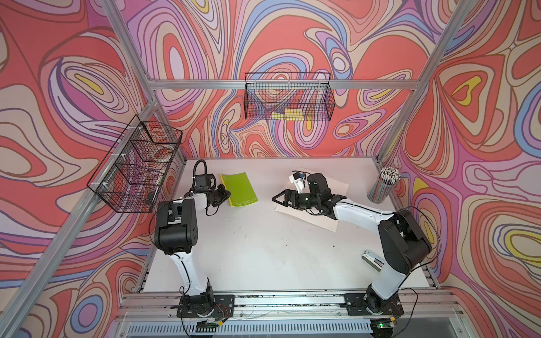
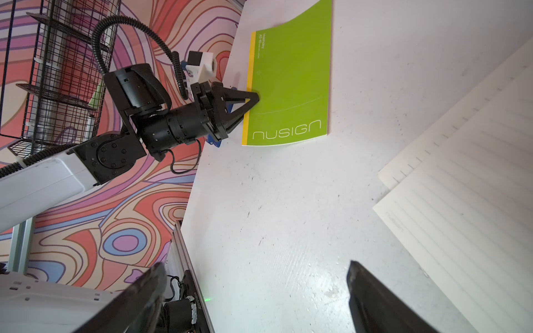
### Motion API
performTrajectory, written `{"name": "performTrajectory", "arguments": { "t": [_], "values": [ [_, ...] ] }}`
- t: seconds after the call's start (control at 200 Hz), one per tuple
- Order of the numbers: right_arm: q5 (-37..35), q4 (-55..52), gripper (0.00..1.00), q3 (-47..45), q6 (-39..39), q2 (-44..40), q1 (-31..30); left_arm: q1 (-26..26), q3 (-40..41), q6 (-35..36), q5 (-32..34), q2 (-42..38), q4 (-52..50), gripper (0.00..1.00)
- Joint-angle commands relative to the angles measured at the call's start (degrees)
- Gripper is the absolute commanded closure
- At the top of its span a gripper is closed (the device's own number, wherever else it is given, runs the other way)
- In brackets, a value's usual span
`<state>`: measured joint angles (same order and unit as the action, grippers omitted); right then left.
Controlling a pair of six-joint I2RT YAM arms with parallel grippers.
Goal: Close the notebook
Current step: Place the notebook at the center of the board.
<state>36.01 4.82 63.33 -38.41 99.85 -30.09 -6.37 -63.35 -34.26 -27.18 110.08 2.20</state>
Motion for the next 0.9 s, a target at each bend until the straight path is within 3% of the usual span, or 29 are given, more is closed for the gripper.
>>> {"name": "performTrajectory", "arguments": {
  "t": [0.0,0.11,0.496,0.716,0.891],
  "values": [
    [0.25,1.38,0.02,-0.96,-0.04,0.43,0.11,-0.13,-1.65,1.65,3.87,1.05,-3.51,0.82],
    [0.42,1.42,0.02,-0.84,-0.04,0.47,0.1,0.04,-2.94,1.94,5.72,1.29,-6.05,0.64],
    [0.47,1.77,0.02,-1.53,-0.21,0.16,0.08,0.89,-4.67,1.99,11.35,-0.15,-11.01,0.59],
    [0.55,1.44,0.02,-1.37,-0.27,-0.48,0.11,2.81,-3.54,-0.6,4.5,-2.38,-5.86,0.59],
    [-1.57,-0.34,0.02,-1.98,1.1,-3.18,0.11,8.45,-2.09,1.95,3.26,-7.67,-7.22,0.56]
  ]
}}
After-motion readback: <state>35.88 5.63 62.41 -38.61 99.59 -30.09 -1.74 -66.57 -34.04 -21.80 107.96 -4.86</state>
